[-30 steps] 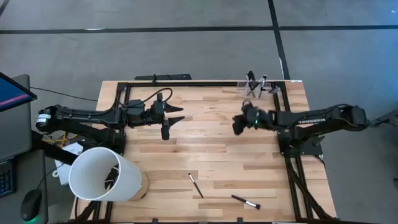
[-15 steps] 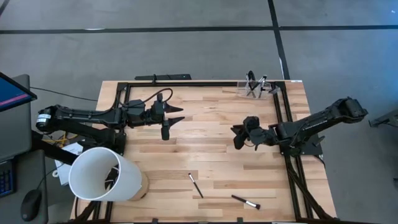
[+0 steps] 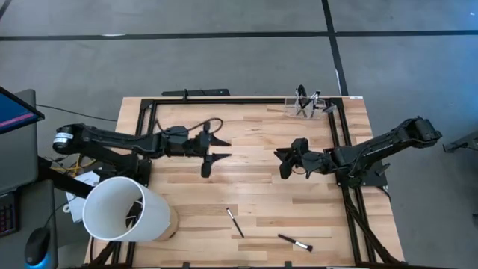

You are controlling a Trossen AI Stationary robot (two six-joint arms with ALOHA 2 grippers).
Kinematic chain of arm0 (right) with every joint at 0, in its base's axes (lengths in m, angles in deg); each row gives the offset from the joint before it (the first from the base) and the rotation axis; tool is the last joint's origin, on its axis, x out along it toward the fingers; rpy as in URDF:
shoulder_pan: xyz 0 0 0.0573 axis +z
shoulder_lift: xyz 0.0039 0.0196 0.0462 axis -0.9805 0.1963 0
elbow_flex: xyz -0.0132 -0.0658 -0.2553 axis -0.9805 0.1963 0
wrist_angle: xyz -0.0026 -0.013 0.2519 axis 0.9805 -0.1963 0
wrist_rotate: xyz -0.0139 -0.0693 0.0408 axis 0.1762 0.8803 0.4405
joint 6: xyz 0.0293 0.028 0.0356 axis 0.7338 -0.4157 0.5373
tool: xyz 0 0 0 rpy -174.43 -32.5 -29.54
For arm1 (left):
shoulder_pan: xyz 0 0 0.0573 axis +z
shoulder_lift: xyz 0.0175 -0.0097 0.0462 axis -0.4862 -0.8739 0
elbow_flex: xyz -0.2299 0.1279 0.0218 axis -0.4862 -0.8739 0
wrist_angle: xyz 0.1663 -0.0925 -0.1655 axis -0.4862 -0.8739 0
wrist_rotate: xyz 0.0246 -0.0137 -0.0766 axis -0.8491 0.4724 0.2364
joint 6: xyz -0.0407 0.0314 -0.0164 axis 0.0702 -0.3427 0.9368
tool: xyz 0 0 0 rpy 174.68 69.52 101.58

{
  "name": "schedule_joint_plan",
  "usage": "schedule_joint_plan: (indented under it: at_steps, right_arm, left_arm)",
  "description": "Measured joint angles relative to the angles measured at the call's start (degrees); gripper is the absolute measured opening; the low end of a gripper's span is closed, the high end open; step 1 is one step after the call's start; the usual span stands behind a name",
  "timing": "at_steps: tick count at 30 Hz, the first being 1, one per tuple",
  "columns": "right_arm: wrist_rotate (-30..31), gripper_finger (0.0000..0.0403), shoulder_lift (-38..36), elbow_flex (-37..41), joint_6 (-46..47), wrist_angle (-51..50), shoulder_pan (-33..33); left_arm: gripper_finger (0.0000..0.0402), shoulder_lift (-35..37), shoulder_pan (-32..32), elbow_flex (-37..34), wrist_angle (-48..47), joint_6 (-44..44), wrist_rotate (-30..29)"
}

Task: Put items in baskets/containers
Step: Put the black eyeshadow brush into the middle section of the transparent organizer

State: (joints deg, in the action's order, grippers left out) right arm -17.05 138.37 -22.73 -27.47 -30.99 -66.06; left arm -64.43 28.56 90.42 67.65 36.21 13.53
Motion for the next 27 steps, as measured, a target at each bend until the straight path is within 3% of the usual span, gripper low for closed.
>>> schedule_joint_plan:
  at_steps: [7,13,27]
  right_arm:
    - [-1.6,0.007,1.1,-2.3,-2.6,-0.8,0.2]
    - [-3.1,0.007,8.7,-7.6,-6.1,-1.8,0.5]
    - [-10.2,0.007,29.0,-33.5,-11.5,-23.3,1.7]
  left_arm:
    - [0.0158,-2.6,-1.8,1.4,1.0,-1.2,1.0]
    - [0.0158,-2.5,-2.8,1.7,0.9,-1.3,1.2]
    - [0.0158,-2.4,-2.9,1.1,-0.1,-0.7,0.8]
